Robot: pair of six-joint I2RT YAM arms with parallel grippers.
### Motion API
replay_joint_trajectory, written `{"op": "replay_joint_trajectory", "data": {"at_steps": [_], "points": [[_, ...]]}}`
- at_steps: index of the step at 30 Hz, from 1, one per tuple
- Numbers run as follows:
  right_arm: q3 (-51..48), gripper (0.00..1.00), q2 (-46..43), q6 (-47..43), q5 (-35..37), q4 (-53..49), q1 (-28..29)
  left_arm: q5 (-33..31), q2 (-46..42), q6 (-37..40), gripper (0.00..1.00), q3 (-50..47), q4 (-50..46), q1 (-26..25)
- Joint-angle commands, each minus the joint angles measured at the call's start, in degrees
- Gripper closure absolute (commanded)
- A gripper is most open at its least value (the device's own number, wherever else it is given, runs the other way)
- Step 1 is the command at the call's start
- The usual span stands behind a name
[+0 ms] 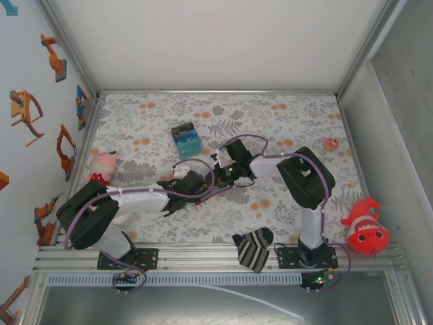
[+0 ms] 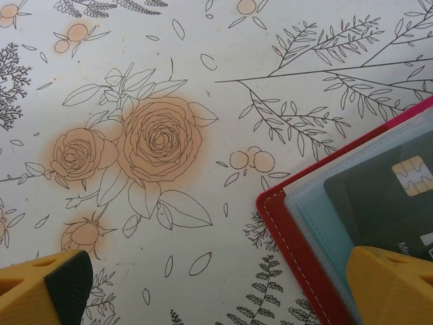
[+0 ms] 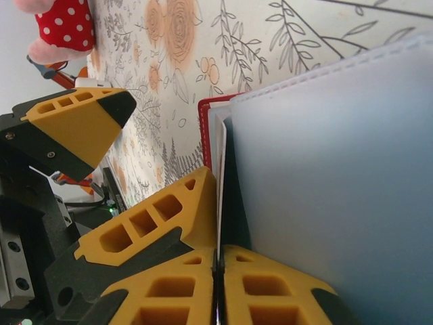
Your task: Take the credit cards out of the card holder
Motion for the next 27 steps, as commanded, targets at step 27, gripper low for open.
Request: {"op": "replay_joint_trajectory", "data": {"at_steps": [27], "points": [[0.66, 1.0, -7.15, -7.3, 5.01, -8.33, -2.84, 0.07, -2.49, 0.93, 0.03, -2.03, -3.68, 0.52]]}}
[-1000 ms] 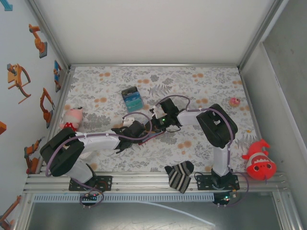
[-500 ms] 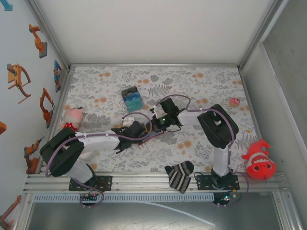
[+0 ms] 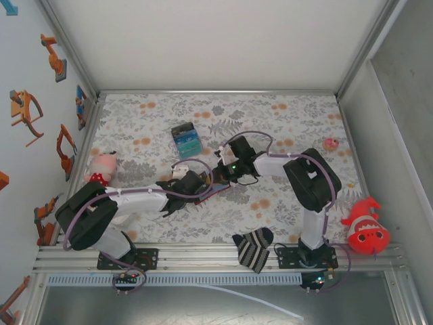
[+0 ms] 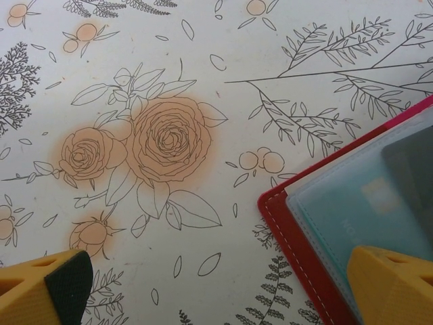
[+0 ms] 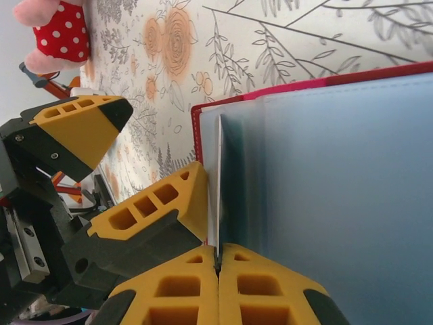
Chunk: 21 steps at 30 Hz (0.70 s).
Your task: Take the credit cards out of the card holder
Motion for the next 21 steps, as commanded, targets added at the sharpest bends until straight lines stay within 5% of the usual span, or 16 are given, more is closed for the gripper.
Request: {"op": "replay_joint_trajectory", "data": {"at_steps": [1, 13, 17, 21], "points": [[1.02, 1.0, -4.02, -5.05, 2.84, -4.96, -1.2, 0.28, -2.2, 1.19, 0.03, -1.37, -3.72, 0.14], [3.86, 1.0, -11.81, -17.18, 12.9, -17.27, -1.43, 1.53, -19.4, 8.3, 0.03, -1.14, -1.62, -0.09], [3.81, 1.0, -16.24, -22.37, 13.4, -19.18, -1.43, 6.98, -27.57, 13.21, 0.03, -3.48, 4.73, 3.05], [5.76, 1.0, -19.49, -29.56, 14.69, -23.53, -0.96, 19.81, -32.16, 18.94, 0.03, -4.19, 9.13, 8.6]]}}
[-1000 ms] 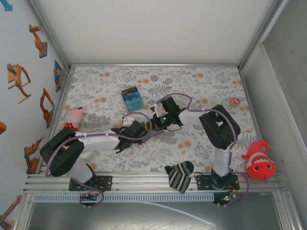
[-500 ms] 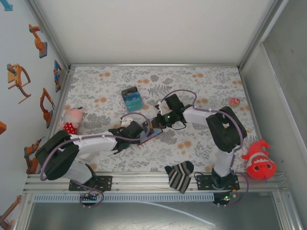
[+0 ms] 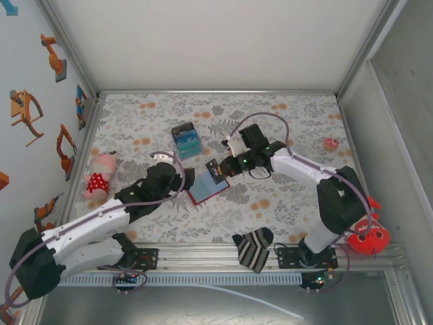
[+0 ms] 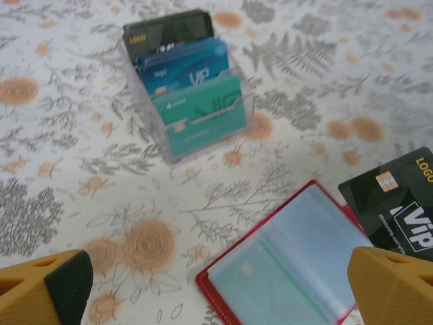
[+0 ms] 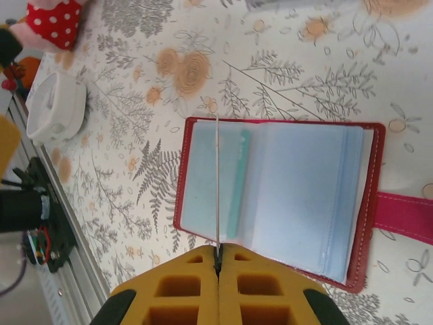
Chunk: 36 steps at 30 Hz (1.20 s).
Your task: Take the credit cards out of the card holder
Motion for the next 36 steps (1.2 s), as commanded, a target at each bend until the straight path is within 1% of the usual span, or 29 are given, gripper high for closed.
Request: {"op": "replay_joint_trajectory", "data": {"at_steps": [1, 3, 5, 6, 8, 10, 13, 16, 18, 20, 24, 27, 30, 32, 33, 34, 36], "points": [[2.96, 1.0, -3.17, -9.32, 2.04, -5.39, 0.63, 13.85, -2.23, 7.17, 0.03, -0.66, 5.0, 4.16], [3.94, 1.0, -4.45, -13.15, 2.34, -7.33, 1.51, 21.36, -2.45, 9.08, 0.03, -0.58, 6.41, 7.44], [4.93, 1.0, -5.74, -17.04, 2.73, -9.22, 2.61, 31.36, -1.68, 10.67, 0.02, -0.41, 7.99, 11.53], [5.36, 1.0, -6.11, -18.68, 2.83, -9.9, 3.16, 35.39, -1.22, 11.29, 0.0, -0.26, 8.48, 12.92], [6.43, 1.0, -6.86, -21.99, 3.14, -11.6, 4.34, 42.41, -0.02, 13.7, 0.04, 0.53, 9.07, 14.56], [7.46, 1.0, -7.11, -24.59, 3.12, -13.1, 5.09, 46.77, 0.78, 16.27, 0.07, 1.48, 8.72, 14.59], [9.3, 1.0, -6.81, -27.77, 2.26, -15.74, 5.86, 52.45, 1.78, 19.13, 0.18, 2.37, 8.81, 14.59], [11.21, 1.0, -6.19, -30.53, 1.37, -18.83, 6.42, 57.33, 2.96, 21.96, 0.25, 3.42, 7.48, 14.59], [12.51, 1.0, -5.81, -32.25, 0.56, -20.77, 6.73, 59.09, 3.97, 23.5, 0.33, 3.96, 6.39, 14.51], [13.39, 1.0, -5.65, -33.9, -0.52, -22.82, 7.09, 59.33, 5.06, 24.6, 0.42, 4.86, 5.21, 14.44], [14.7, 1.0, -5.23, -35.94, -2.29, -25.11, 7.75, 61.25, 6.85, 25.13, 0.45, 6.13, 5.28, 14.05], [15.32, 1.0, -4.86, -36.74, -3.19, -25.98, 8.01, 61.8, 7.95, 25.98, 0.53, 6.93, 4.95, 12.66], [15.8, 1.0, -4.43, -37.78, -4.78, -26.8, 8.08, 61.95, 8.7, 26.7, 0.68, 7.5, 4.73, 11.39], [15.85, 1.0, -4.2, -38.1, -5.09, -26.73, 8.1, 61.97, 8.74, 27.21, 0.8, 7.59, 4.75, 10.35], [15.9, 1.0, -4.08, -38.13, -4.73, -26.59, 8.1, 61.98, 8.63, 27.09, 0.89, 7.47, 5.06, 9.94], [15.82, 1.0, -4.07, -37.94, -4.12, -26.35, 8.1, 61.93, 8.42, 26.89, 1.0, 7.32, 5.55, 9.61], [15.33, 1.0, -4.4, -36.24, -2.24, -24.55, 8.01, 61.93, 7.77, 26.51, 1.0, 6.93, 5.85, 9.33]]}}
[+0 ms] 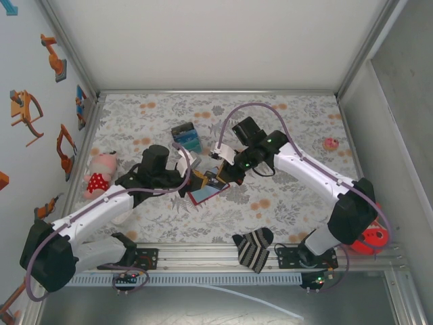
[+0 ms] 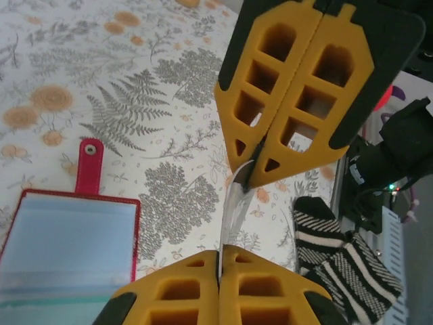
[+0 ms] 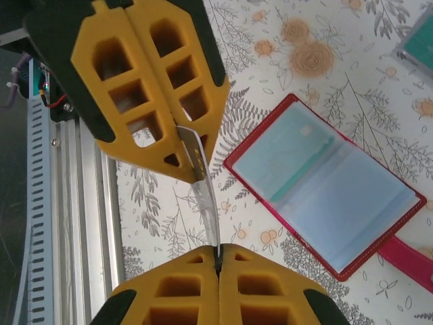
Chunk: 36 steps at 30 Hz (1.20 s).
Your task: Take the credit cards out of the card holder
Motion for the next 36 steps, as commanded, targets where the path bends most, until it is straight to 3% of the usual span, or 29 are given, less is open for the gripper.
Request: {"op": "replay_joint_trajectory", "data": {"at_steps": [1, 3, 6, 14, 15, 16, 20, 27, 31, 36], "points": [[1.16, 0.96, -0.33, 1.03, -1.74, 3.09, 1.18, 0.46, -0.99, 0.16, 1.0, 1.15, 2.56, -0.59], [-0.05, 0.81, -1.49, 3.66, 0.43, 6.1, 0.66, -0.67, -2.34, -0.64, 1.0, 0.5, 2.6, -0.59], [-2.11, 0.66, -3.84, 8.12, 0.78, 11.08, -0.98, -3.15, -5.79, -3.41, 1.0, -1.73, 4.86, -0.71], [-12.5, 0.52, -10.69, 31.97, -0.31, 36.02, -5.72, -12.76, -14.89, -18.37, 1.0, -10.54, 21.61, -1.39], [-14.08, 0.35, -11.27, 34.92, -0.98, 39.52, -6.03, -14.03, -15.75, -19.55, 1.0, -11.28, 22.94, -1.64], [-15.43, 0.32, -11.77, 37.36, -1.02, 42.61, -6.13, -15.29, -16.39, -20.5, 1.0, -11.87, 23.93, -1.95], [-20.24, 0.31, -12.16, 47.0, -3.57, 55.77, -6.76, -17.46, -18.45, -23.67, 1.0, -13.24, 27.33, -2.53], [-23.15, 0.35, -6.13, 60.78, -16.61, 78.51, -6.85, -21.63, -20.2, -28.27, 1.0, -15.79, 34.21, -2.85], [-22.41, 0.4, -3.63, 63.21, -19.48, 82.6, -6.61, -22.93, -19.86, -29.48, 1.0, -16.44, 36.86, -2.86], [-21.56, 0.53, -2.35, 63.21, -21.8, 83.41, -5.93, -23.9, -18.83, -30.46, 1.0, -16.55, 39.72, -2.95]]}}
